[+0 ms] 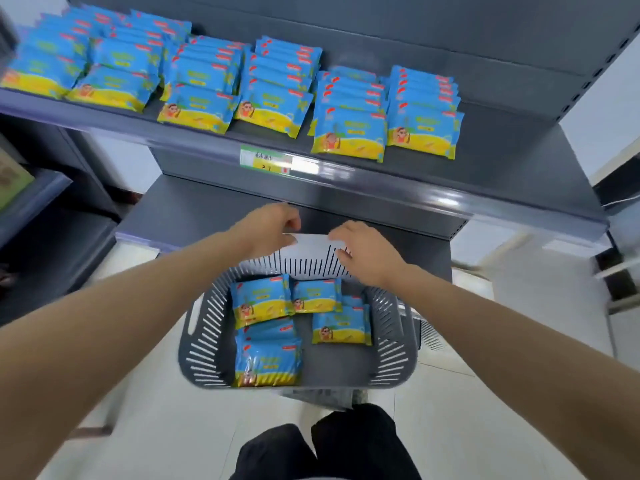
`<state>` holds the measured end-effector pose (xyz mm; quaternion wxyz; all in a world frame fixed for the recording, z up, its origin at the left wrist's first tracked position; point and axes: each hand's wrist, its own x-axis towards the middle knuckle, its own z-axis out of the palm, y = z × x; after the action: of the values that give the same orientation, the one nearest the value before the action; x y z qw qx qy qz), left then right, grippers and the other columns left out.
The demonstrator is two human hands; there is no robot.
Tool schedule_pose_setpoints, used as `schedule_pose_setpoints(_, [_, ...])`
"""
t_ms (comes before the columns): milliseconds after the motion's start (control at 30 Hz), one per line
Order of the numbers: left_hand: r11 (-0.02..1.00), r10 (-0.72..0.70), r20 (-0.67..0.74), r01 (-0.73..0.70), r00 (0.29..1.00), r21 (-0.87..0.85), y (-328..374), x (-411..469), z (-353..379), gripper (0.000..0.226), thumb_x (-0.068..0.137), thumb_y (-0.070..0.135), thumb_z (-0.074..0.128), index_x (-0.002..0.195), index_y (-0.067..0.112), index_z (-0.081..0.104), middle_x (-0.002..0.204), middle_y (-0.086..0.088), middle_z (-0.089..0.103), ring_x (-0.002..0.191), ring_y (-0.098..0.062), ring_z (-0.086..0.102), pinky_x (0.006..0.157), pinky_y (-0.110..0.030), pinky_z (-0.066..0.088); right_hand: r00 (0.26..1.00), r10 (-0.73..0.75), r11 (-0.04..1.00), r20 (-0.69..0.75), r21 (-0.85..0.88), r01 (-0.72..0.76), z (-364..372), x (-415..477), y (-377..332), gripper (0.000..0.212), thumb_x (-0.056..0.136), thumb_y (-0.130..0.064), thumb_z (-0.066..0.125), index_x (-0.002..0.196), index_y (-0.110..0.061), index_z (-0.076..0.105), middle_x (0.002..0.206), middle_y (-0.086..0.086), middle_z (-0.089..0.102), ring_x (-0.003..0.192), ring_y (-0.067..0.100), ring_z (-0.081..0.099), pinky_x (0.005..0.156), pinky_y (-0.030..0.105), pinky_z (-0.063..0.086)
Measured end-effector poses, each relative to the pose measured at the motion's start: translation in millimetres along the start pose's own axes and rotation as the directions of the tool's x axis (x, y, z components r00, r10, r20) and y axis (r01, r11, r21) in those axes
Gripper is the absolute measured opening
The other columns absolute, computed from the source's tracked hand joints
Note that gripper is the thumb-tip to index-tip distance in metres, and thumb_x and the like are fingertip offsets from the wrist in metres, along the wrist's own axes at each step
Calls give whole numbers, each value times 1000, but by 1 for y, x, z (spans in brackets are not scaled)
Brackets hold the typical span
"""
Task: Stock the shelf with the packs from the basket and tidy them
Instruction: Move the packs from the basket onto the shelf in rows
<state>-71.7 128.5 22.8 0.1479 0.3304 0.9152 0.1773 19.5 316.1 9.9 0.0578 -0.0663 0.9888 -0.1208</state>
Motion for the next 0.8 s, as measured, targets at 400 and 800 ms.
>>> schedule_pose_setpoints(400, [972, -237, 602, 177, 763, 157, -64, -65, 133, 55, 79, 22, 73, 128, 9, 52, 130, -9, 51, 119, -29, 49, 98, -36, 42, 911, 155, 986, 382, -114, -119, 131, 10, 4, 51, 91, -31, 57, 135, -9, 44, 138, 15, 45, 126, 32, 43, 103, 45, 40])
schedule_pose_setpoints(800, [981, -196, 634, 140, 748, 138, -74, -58, 156, 15, 82, 12, 69, 92, 9, 58, 91, -7, 54, 83, -22, 45, 73, -29, 38, 837, 258, 965, 482, -161, -205, 172, 44, 19, 76, 92, -39, 54, 150, -11, 14, 155, 15, 20, 139, 36, 25, 113, 43, 29])
